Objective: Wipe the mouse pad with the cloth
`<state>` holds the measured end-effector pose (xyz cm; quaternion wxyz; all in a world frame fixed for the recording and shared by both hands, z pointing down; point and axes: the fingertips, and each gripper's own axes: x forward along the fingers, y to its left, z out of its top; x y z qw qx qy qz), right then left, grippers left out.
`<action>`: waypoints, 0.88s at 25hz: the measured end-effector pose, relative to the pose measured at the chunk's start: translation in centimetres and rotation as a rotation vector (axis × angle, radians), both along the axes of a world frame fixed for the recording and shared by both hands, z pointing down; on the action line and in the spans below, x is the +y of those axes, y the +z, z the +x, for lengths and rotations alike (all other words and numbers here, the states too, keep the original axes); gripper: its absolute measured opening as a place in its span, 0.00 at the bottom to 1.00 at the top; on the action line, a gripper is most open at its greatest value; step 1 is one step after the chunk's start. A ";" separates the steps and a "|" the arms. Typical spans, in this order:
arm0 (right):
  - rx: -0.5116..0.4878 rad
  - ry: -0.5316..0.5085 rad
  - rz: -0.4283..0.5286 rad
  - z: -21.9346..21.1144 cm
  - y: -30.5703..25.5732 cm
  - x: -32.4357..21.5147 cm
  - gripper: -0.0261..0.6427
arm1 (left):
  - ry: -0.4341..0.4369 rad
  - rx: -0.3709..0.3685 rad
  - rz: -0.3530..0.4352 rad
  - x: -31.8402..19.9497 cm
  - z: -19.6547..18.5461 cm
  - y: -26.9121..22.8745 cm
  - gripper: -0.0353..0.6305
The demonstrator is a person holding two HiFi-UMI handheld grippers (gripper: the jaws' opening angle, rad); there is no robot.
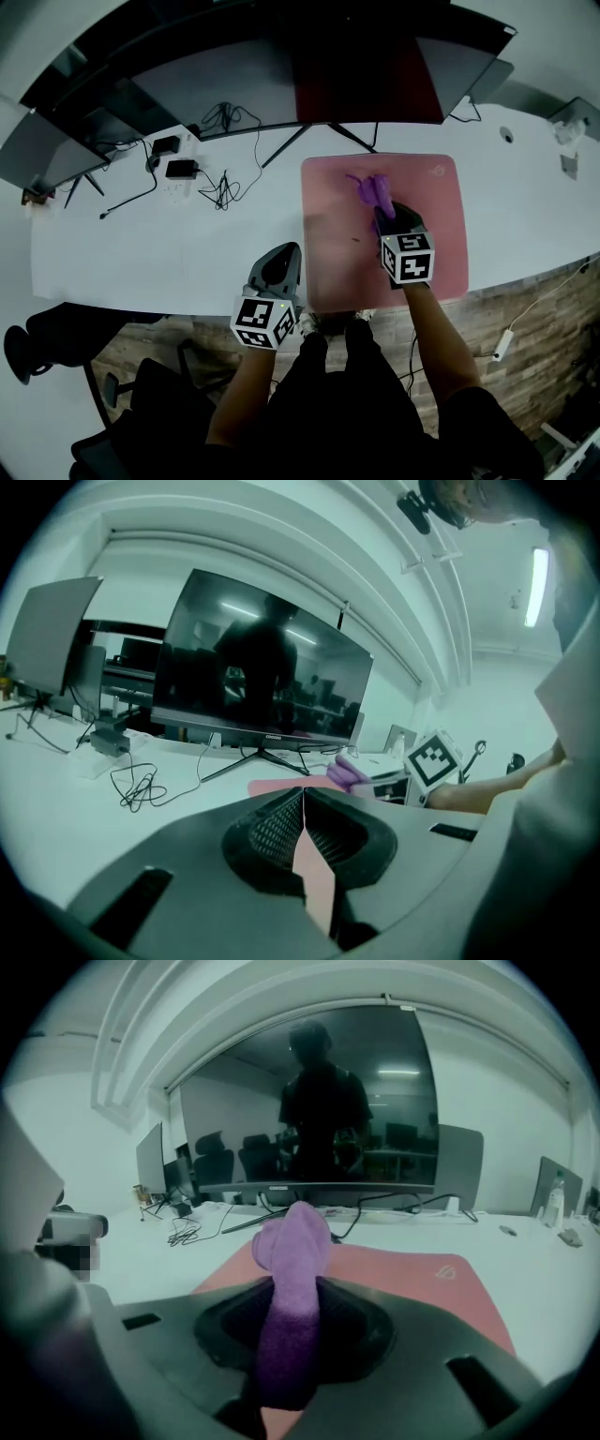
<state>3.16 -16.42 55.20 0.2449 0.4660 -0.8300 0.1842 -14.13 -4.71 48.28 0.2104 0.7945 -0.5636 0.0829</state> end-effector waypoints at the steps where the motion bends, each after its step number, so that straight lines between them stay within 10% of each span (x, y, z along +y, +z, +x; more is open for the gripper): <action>1: -0.005 -0.016 -0.012 -1.3 0.3 0.4 0.21 | 0.003 0.015 0.014 0.1 -0.2 -0.5 0.09; 22: 0.024 -0.113 -0.152 -13.9 5.9 3.8 0.21 | 0.028 -0.004 -0.010 3.0 -3.8 1.3 0.09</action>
